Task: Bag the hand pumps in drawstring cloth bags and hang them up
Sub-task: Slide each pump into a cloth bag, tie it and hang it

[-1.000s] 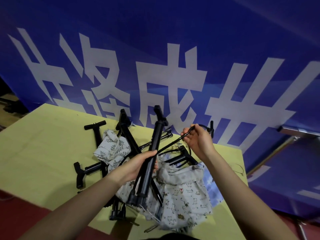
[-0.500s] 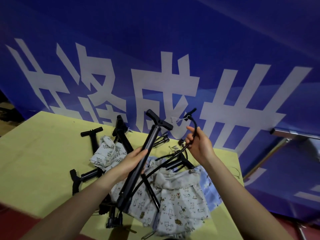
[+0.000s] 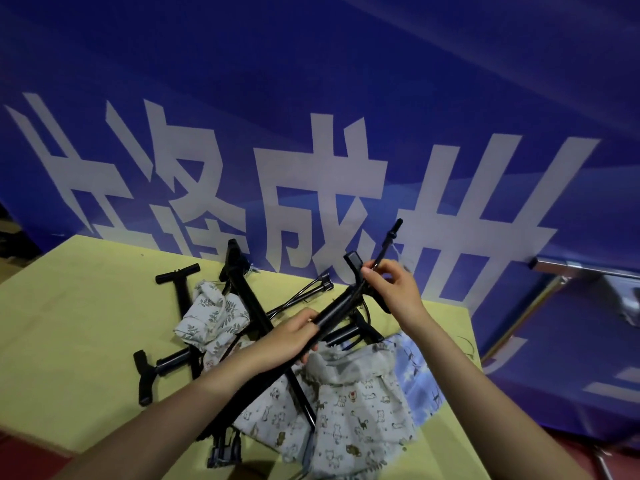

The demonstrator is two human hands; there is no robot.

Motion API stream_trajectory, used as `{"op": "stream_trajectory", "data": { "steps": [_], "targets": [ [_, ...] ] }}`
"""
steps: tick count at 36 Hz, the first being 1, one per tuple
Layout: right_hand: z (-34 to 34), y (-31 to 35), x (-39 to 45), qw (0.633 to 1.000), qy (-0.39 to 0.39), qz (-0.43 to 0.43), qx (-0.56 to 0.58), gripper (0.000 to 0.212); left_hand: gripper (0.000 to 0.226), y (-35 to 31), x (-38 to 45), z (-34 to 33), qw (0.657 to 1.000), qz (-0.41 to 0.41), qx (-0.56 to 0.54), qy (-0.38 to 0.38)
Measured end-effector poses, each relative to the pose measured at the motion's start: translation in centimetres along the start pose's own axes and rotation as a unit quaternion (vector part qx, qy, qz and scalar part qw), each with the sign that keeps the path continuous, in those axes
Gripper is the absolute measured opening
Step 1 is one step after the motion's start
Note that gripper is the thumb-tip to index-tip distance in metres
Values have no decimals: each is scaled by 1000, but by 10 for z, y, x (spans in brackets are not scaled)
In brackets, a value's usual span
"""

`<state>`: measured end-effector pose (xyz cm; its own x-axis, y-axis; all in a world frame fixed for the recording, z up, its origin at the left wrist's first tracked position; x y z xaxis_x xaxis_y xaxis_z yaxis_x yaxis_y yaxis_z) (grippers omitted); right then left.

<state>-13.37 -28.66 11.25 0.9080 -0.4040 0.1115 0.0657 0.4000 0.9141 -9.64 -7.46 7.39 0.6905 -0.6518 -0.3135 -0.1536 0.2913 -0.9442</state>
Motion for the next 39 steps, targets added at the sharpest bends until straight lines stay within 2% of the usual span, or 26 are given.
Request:
{"op": "stream_trajectory", "data": {
  "steps": [3,9,13,18,24,27,31,39],
  "targets": [
    [4,-6,-3,999,3,-29,25,4,17,2,1,-6,1000,-22,-10,2],
    [13,-3,-12,997,3,-62,38,19,28,0,-3,-12,998,-46,-3,32],
    [17,-5,-13,996,9,-72,45,24,19,4,-2,-17,998,-45,-23,36],
    [21,-15,-16,997,13,-69,42,16,8,7,-1,-20,998,-46,-28,44],
    [21,-19,-21,997,7,-74,32,28,19,8,-4,-24,997,-53,-44,47],
    [22,-18,-27,992,49,-102,50,28,26,8,-7,-29,997,-36,-56,40],
    [22,-31,-30,982,95,-160,11,39,40,14,-8,-28,999,1,-38,33],
    [13,-36,-33,982,84,-157,-65,47,32,20,-7,-29,999,22,-23,31]
  ]
}}
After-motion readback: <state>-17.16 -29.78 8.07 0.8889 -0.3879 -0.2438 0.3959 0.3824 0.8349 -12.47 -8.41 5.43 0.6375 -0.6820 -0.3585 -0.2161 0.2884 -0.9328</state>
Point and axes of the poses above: each hand's wrist, its own x-axis towards the middle knuckle, its own z-axis out of the back of the hand, y = z × x, the point moved 1 cm from there along x, towards the middle knuckle, and after that the axes turned 14 degrees about -x, right-handed, at the moved point
